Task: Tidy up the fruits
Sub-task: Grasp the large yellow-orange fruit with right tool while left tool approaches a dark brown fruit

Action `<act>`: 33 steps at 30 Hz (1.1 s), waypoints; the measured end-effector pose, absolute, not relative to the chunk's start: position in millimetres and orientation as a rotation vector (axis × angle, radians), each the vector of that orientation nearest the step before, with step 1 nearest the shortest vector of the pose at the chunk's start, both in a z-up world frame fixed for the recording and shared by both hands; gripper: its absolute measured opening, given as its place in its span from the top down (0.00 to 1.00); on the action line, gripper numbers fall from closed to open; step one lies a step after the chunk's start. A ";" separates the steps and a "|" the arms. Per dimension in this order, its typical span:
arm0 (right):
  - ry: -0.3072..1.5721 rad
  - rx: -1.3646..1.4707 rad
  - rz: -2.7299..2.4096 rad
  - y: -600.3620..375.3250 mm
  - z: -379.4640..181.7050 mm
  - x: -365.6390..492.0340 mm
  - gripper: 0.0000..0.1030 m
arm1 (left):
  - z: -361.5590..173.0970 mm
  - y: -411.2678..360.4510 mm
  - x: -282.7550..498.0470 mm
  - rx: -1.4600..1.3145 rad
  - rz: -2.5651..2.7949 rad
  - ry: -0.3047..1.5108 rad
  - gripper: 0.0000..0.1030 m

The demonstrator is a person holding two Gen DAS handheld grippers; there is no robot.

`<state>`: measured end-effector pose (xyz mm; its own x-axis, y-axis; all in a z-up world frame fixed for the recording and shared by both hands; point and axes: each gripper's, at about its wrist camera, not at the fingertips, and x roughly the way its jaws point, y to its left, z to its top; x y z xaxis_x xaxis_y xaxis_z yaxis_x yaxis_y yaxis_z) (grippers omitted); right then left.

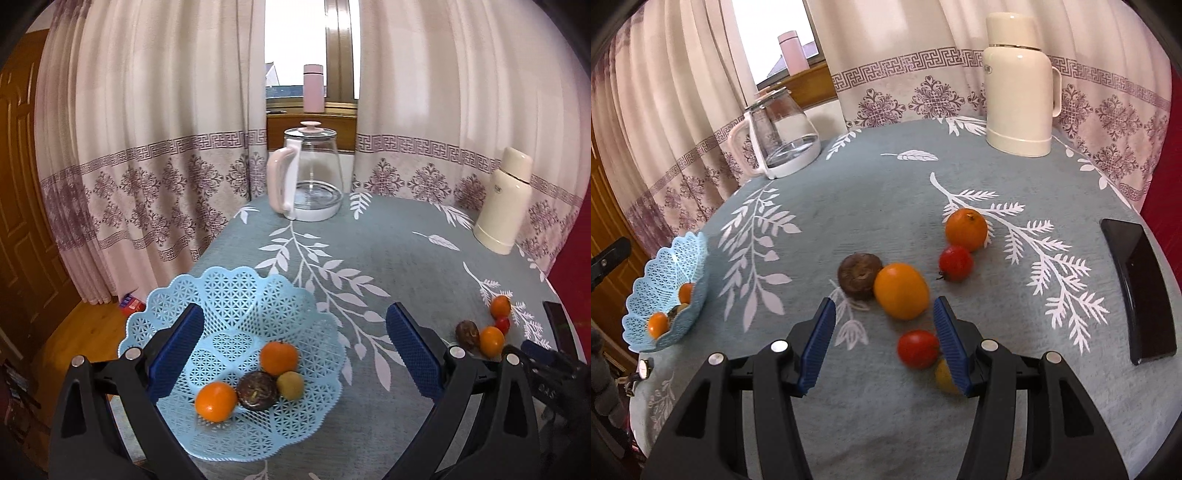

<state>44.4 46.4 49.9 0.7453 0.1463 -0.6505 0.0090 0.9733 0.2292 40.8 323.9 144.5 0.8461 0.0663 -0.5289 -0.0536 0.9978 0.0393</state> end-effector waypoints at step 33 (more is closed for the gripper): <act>0.839 0.211 0.120 42.1 22.7 96.7 0.60 | 113.7 257.1 50.6 0.138 -0.071 0.629 0.03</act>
